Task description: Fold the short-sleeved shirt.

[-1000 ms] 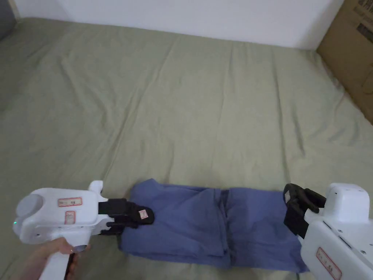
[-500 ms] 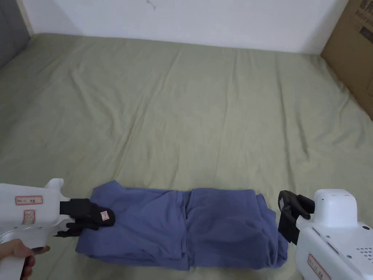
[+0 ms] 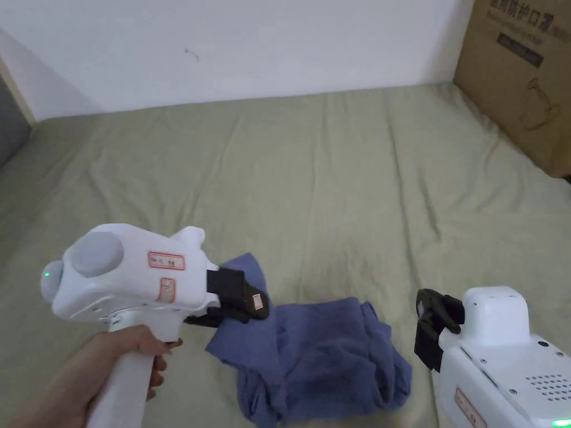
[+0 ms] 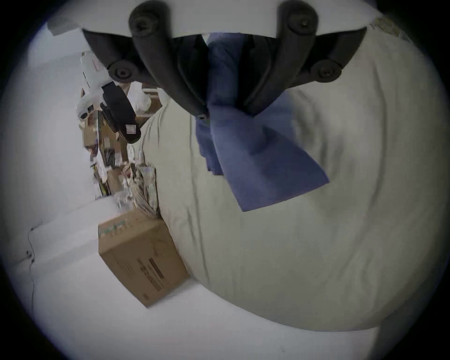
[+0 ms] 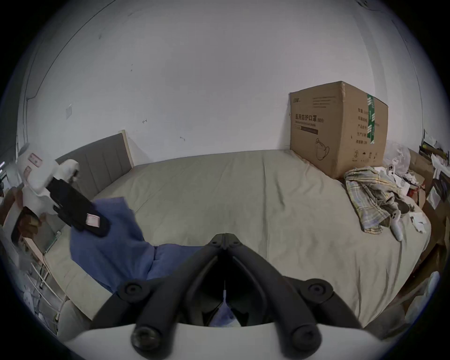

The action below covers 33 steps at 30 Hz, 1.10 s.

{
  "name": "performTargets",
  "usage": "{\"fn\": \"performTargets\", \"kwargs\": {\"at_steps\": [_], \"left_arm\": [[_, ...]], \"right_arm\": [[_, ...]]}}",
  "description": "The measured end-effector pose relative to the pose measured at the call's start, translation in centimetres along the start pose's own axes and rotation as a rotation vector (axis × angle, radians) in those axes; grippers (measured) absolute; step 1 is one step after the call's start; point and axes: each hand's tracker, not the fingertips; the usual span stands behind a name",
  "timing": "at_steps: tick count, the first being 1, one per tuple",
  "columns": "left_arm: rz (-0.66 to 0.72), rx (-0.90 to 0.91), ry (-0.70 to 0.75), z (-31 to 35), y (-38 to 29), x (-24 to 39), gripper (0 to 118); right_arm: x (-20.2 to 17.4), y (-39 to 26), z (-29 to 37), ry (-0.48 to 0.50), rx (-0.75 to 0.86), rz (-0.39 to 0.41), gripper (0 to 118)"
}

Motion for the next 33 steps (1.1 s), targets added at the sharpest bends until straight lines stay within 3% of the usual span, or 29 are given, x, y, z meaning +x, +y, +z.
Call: {"fn": "performTargets", "kwargs": {"at_steps": [6,8,9,10,11,12,17,18,20,21,26,29,33], "left_arm": [[-0.097,-0.093,0.026,-8.7,1.6,2.6,17],[-0.086,-0.113,0.002,-10.9,1.5,2.9,40],[-0.092,-0.12,-0.007,-11.3,0.9,3.9,72],[-0.097,-0.124,-0.017,-11.8,0.9,4.0,94],[-0.094,-0.125,-0.024,-12.1,0.8,3.9,108],[-0.087,-0.121,-0.033,-12.1,0.9,3.8,112],[-0.061,-0.063,-0.028,-9.2,0.9,3.0,105],[-0.056,-0.041,-0.003,-8.6,0.9,2.1,84],[-0.044,-0.025,0.064,-8.5,0.9,0.6,14],[-0.043,-0.041,0.099,-9.0,0.5,0.7,3],[-0.019,-0.1,0.082,-14.0,-0.9,-1.3,3],[-0.018,-0.118,-0.015,-16.6,-2.2,0.3,3],[-0.111,-0.141,-0.01,-18.7,-2.2,3.6,3]], "right_arm": [[1.9,-0.1,0.7,-0.015,0.002,-0.043,0],[2.4,-0.2,0.7,-0.018,-0.002,-0.058,0],[2.6,-0.2,0.7,-0.018,-0.003,-0.06,0],[2.7,-0.3,0.7,-0.019,-0.005,-0.061,0],[2.8,-0.3,0.6,-0.021,-0.008,-0.061,0],[2.9,-0.4,0.5,-0.022,-0.012,-0.063,0],[3.0,-0.7,0.2,-0.007,-0.03,-0.08,0],[2.9,-0.8,0.1,-0.005,-0.032,-0.079,0],[2.9,-0.9,0.0,0.0,-0.037,-0.074,0],[2.9,-1.0,-0.1,0.001,-0.038,-0.072,0],[3.1,-1.4,-0.3,0.004,-0.042,-0.079,0],[3.4,-1.5,-0.2,-0.005,-0.043,-0.072,0],[4.3,-1.5,-0.1,-0.026,-0.043,-0.062,0]]}}
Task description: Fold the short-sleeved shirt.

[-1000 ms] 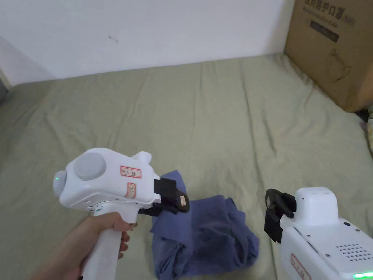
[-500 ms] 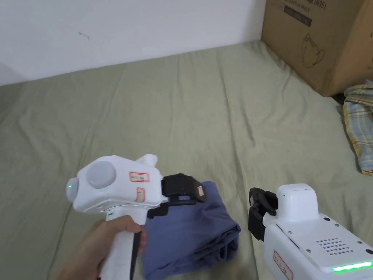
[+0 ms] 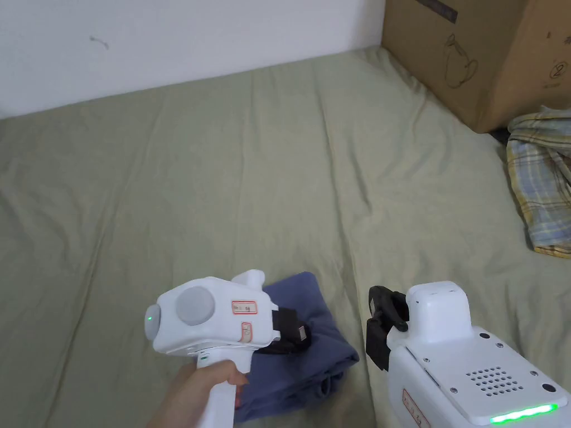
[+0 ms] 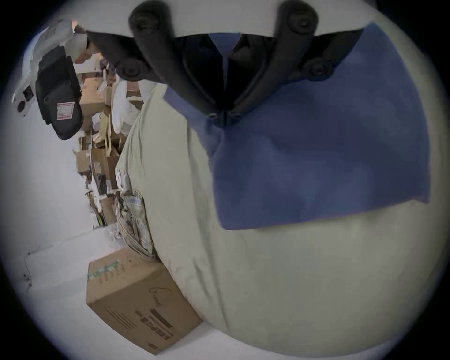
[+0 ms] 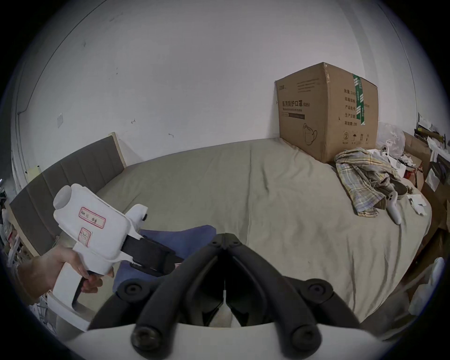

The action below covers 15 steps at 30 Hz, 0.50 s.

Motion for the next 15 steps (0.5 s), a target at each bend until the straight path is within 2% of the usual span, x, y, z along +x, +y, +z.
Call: {"fn": "performTargets", "kwargs": {"at_steps": [6,11,15], "left_arm": [[-0.116,-0.045,-0.003,-2.2,0.7,3.5,3],[-0.202,-0.189,-0.052,-5.2,-1.3,5.4,3],[-0.323,-0.186,0.049,-5.8,-3.8,6.9,2]], "right_arm": [[1.5,-0.4,-0.1,-0.028,-0.004,-0.025,0],[2.1,-0.8,0.0,-0.041,-0.009,-0.038,0],[2.2,-0.6,0.6,-0.051,0.004,-0.023,0]]}}
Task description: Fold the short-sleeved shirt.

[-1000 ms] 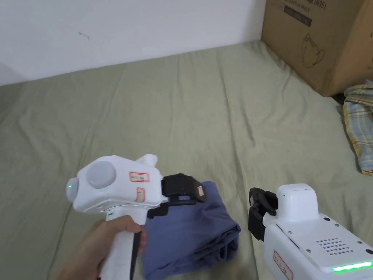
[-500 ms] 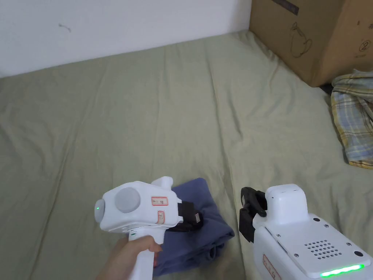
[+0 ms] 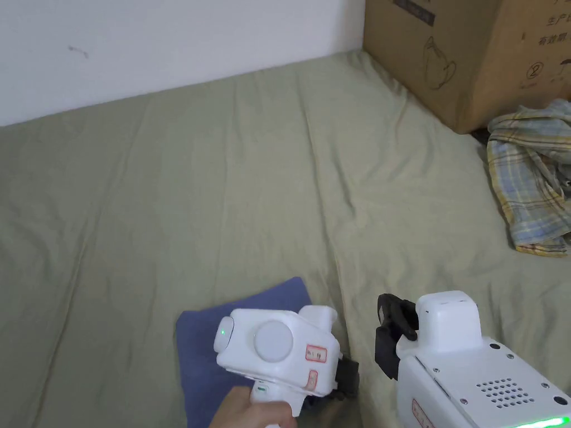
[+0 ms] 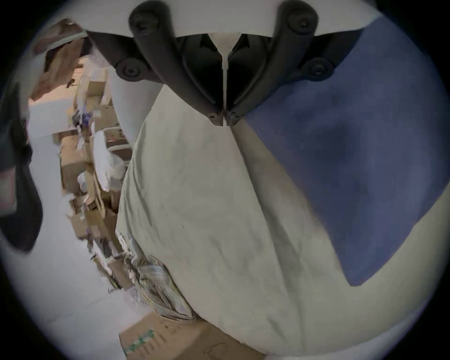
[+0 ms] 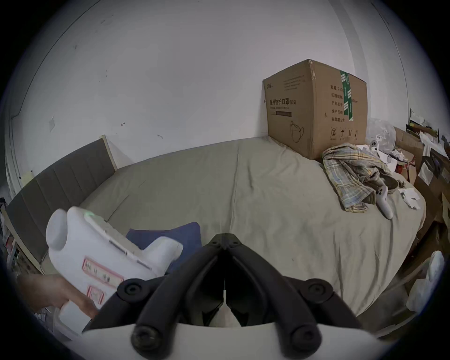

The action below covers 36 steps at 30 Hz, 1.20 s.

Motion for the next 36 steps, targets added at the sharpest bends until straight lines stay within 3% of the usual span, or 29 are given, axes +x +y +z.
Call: {"fn": "performTargets", "kwargs": {"at_steps": [4,7,13,16,19,27,29,33,35,36], "left_arm": [[0.026,0.077,-0.105,3.7,-0.2,-0.3,2],[0.042,0.196,-0.082,8.6,-0.3,-2.0,2],[0.261,0.43,-0.122,17.9,-4.3,-8.8,2],[0.365,0.497,-0.089,20.2,-7.7,-12.2,2],[0.468,0.525,-0.12,20.7,-11.4,-15.6,2],[0.629,0.521,-0.184,17.8,-17.8,-18.7,3],[0.651,0.509,-0.199,16.7,-18.3,-19.3,3],[0.692,0.511,-0.257,15.2,-18.4,-19.9,3],[0.691,0.516,-0.264,14.7,-17.9,-20.1,9],[0.687,0.517,-0.267,14.3,-17.4,-20.3,24]], "right_arm": [[-0.4,0.7,0.4,-0.003,0.022,0.017,0],[-1.1,1.5,0.7,0.007,0.044,0.033,0],[-4.0,3.4,0.6,0.074,0.067,0.137,0],[-5.8,4.3,-0.2,0.154,0.042,0.159,0],[-7.6,4.6,-2.1,0.23,-0.047,0.172,0],[-10.4,-0.5,-10.9,0.262,-0.478,0.195,0],[-10.7,-1.6,-12.2,0.234,-0.54,0.227,0],[-10.1,-2.7,-14.2,0.249,-0.572,0.192,0],[-10.1,-2.0,-13.9,0.254,-0.584,0.176,0],[-10.0,-2.0,-14.1,0.257,-0.592,0.175,0]]}}
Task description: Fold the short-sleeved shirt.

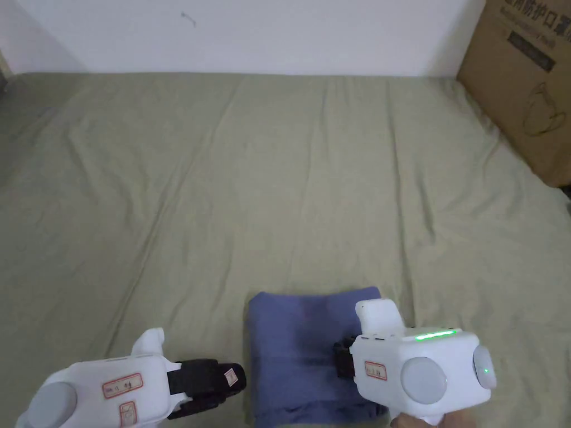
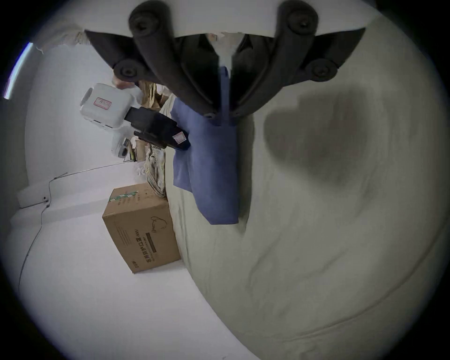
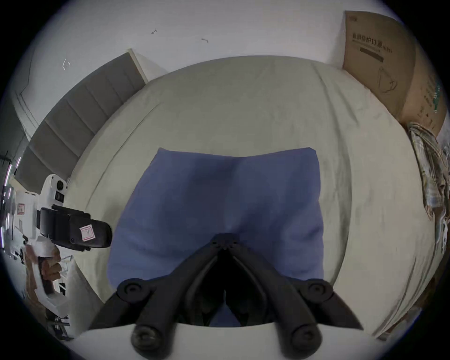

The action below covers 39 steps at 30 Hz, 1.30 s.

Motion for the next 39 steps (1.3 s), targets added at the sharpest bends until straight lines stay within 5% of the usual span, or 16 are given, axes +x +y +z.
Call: {"fn": "performTargets", "kwargs": {"at_steps": [2,3,5,19,20,21,22,23,24,27,30,39], "left_arm": [[-0.004,-0.01,-0.001,-0.8,0.6,-0.4,66],[-0.001,-0.014,-0.009,-1.2,0.9,-0.4,96],[0.003,-0.033,-0.048,-2.1,1.3,0.5,117],[0.168,-0.182,-0.311,-10.9,3.1,0.4,118],[0.162,-0.178,-0.306,-10.7,3.2,0.4,116],[0.161,-0.177,-0.307,-10.0,3.5,0.4,94],[0.158,-0.169,-0.276,-9.5,3.5,0.3,47],[0.124,-0.163,-0.152,-9.4,3.6,-0.1,23],[0.108,-0.173,-0.07,-9.5,3.3,-0.5,22],[0.196,-0.15,-0.213,-8.2,2.8,-0.7,22],[0.056,-0.172,-0.115,-6.3,4.3,0.1,22],[-0.054,-0.079,0.135,7.1,10.0,-2.6,22]], "right_arm": [[0.1,-0.1,-0.1,0.002,-0.004,0.006,0],[0.1,-0.1,-0.2,0.001,-0.007,0.01,0],[0.1,-0.1,-0.2,-0.001,-0.006,0.013,0],[0.0,-0.4,0.0,0.008,-0.001,-0.004,0],[0.0,-0.5,0.0,0.008,0.0,-0.004,0],[0.0,-0.5,0.0,0.007,0.001,-0.005,0],[0.0,-0.5,0.0,0.005,0.001,-0.003,0],[-0.1,-0.4,0.1,0.002,0.001,-0.003,0],[-0.2,-0.4,0.3,-0.002,0.003,-0.003,0],[-1.2,-0.4,1.8,-0.024,0.048,0.033,0],[-2.4,-0.1,4.4,-0.027,0.094,0.056,0],[-5.0,1.0,5.4,-0.02,0.144,0.046,0]]}}
